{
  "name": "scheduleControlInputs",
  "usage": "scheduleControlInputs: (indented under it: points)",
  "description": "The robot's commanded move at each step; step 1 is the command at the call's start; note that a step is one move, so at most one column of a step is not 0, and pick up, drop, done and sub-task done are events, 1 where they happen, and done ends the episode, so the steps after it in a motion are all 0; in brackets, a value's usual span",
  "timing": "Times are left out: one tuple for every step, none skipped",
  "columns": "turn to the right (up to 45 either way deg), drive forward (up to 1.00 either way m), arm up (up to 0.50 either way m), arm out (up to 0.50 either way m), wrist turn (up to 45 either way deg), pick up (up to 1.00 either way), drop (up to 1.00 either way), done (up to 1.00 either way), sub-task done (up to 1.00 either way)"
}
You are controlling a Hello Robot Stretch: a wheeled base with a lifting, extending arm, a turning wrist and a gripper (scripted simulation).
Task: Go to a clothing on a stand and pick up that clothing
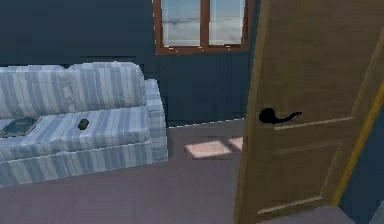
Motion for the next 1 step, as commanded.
scheduleControlInputs:
  points:
    - [-12.0,0.00,0.00,0.00,0.0,0.00,0.00,0.00,0.00]
